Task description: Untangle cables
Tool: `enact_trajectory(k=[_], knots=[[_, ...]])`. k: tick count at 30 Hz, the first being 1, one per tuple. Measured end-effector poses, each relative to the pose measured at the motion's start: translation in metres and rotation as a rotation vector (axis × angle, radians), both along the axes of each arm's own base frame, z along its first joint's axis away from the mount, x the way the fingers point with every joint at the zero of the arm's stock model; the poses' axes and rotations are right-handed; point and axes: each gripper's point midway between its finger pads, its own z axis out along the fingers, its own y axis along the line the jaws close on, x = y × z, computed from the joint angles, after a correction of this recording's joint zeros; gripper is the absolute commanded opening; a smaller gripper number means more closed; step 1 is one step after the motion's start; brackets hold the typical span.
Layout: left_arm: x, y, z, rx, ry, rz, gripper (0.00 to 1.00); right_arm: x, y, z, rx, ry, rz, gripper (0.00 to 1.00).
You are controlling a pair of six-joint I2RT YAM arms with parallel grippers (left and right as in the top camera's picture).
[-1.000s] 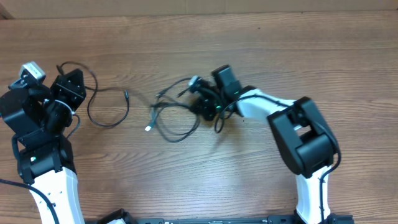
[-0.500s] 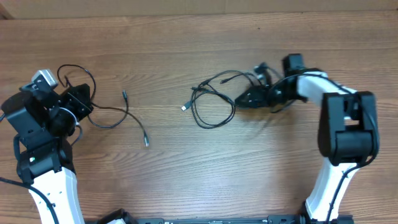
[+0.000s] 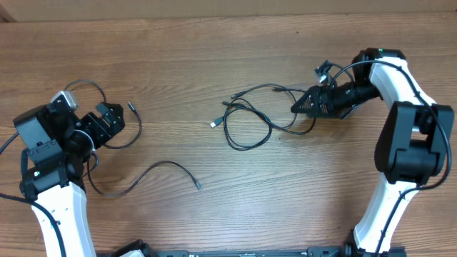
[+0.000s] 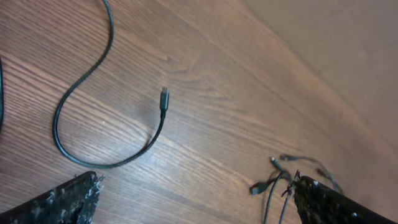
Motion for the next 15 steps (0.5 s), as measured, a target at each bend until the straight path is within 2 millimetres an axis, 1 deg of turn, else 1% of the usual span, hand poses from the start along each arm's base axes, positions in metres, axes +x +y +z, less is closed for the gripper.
enact_trajectory(k=[1, 3, 5, 7, 9, 12, 15], knots=[[-0.001, -0.001, -0.001, 0.006, 0.003, -0.008, 1.00, 0.001, 0.000, 0.009, -0.002, -0.032, 0.005, 1.00], [-0.004, -0.003, -0.004, 0.022, 0.019, -0.032, 1.00, 0.001, 0.000, 0.020, -0.005, -0.063, 0.007, 1.00], [-0.009, -0.010, -0.010, 0.037, 0.051, -0.074, 1.00, 0.000, 0.000, 0.033, -0.008, -0.097, 0.010, 1.00], [-0.014, -0.019, -0.016, 0.050, 0.083, -0.117, 1.00, -0.002, 0.000, 0.041, -0.009, -0.109, 0.011, 1.00], [-0.021, -0.027, -0.026, 0.064, 0.139, -0.149, 1.00, -0.004, 0.000, 0.047, -0.010, -0.117, 0.012, 1.00], [-0.032, -0.035, -0.042, 0.083, 0.230, -0.173, 1.00, -0.006, 0.001, 0.051, -0.013, -0.120, 0.015, 1.00], [-0.041, -0.036, -0.054, 0.122, 0.308, -0.179, 1.00, -0.009, -0.001, 0.051, -0.024, -0.114, 0.017, 1.00]])
